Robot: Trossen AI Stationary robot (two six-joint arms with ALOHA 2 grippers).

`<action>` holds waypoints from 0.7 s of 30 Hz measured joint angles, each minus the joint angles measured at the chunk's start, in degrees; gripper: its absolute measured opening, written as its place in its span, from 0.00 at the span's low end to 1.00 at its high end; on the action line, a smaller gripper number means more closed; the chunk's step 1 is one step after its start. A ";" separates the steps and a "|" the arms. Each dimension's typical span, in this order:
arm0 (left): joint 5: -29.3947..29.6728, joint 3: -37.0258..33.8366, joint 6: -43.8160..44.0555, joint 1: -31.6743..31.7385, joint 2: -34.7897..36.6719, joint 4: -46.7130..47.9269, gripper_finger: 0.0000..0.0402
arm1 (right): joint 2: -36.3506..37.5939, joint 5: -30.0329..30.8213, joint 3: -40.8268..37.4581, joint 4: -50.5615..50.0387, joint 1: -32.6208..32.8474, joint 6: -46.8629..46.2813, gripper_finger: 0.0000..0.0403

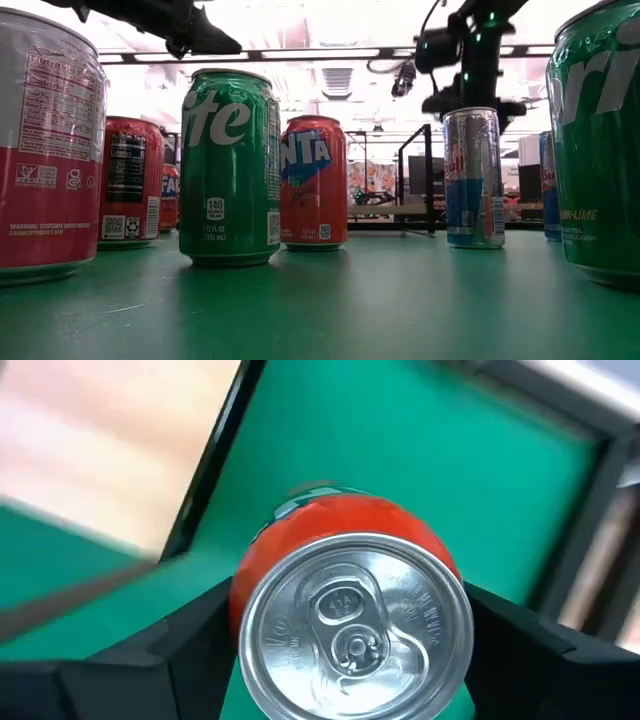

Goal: Pick and place cans onto a shelf
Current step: Put the top right orange soda can on the shelf

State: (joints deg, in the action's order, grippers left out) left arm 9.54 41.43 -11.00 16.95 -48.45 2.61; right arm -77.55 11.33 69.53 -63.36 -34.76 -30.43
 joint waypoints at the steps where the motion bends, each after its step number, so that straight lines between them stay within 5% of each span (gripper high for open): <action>1: 0.00 0.00 -0.13 0.01 0.04 -0.07 0.09 | 0.52 1.36 1.16 -1.22 0.00 0.02 0.73; 10: -0.01 0.00 -0.44 0.00 0.16 -1.55 0.09 | 5.01 5.10 12.34 -7.99 0.22 -0.29 0.73; 21: -0.02 0.00 0.86 0.01 -0.19 -1.16 0.09 | 6.18 9.34 22.84 0.93 7.72 3.41 0.73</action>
State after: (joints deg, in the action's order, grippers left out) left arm 9.52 41.43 -10.13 16.96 -48.65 1.45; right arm -71.37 20.67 92.36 -62.43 -27.05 -27.02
